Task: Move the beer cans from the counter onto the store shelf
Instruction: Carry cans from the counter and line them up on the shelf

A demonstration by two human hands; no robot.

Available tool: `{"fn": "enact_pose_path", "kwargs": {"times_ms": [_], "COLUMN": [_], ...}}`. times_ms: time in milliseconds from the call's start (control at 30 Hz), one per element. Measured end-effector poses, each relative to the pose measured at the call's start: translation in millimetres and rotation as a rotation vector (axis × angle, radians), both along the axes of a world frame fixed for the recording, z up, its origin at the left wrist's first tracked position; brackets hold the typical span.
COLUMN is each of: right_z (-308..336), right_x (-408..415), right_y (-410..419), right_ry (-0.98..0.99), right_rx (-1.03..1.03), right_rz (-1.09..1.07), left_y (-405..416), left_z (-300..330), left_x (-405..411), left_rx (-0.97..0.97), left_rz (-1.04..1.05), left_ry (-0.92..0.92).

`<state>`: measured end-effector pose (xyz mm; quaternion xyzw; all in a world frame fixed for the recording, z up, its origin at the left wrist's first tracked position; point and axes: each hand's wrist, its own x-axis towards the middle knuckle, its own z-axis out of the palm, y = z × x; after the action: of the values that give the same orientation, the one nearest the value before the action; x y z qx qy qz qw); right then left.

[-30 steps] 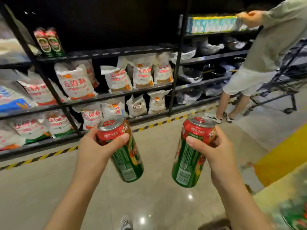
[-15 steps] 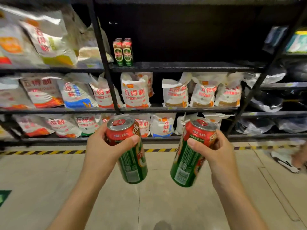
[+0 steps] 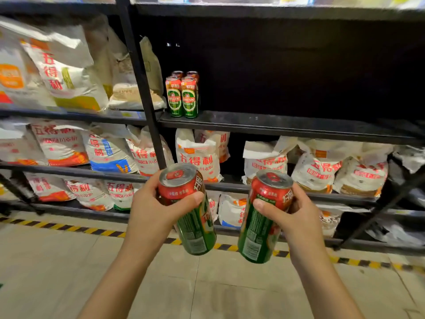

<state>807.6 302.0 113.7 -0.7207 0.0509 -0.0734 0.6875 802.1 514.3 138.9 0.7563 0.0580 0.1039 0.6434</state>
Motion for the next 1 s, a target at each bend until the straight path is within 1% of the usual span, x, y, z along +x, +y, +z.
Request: {"fn": "enact_pose_path", "kwargs": {"times_ms": [100, 233, 400, 700, 833, 1000], "right_z": [1, -1, -6, -1, -4, -6], "right_x": [52, 115, 189, 328, 376, 426], "right_y": [3, 8, 22, 52, 53, 47], "right_ry": [-0.009, -0.001, 0.002, -0.058, -0.086, -0.108], "right_rx": [-0.027, -0.013, -0.001, 0.003, 0.004, -0.012], "right_rz": [0.050, 0.108, 0.111, 0.001, -0.041, -0.077], "left_y": [5, 19, 39, 57, 45, 22], "left_z": [-4, -9, -20, -20, -20, -20], "left_x": [39, 93, 170, 337, 397, 456], "left_rx": [0.013, 0.010, 0.042, 0.068, 0.058, 0.003], "left_rz": [0.048, 0.128, 0.152, -0.057, -0.129, -0.187], "left_ry": [0.018, 0.033, 0.024, -0.004, -0.016, -0.028]}}
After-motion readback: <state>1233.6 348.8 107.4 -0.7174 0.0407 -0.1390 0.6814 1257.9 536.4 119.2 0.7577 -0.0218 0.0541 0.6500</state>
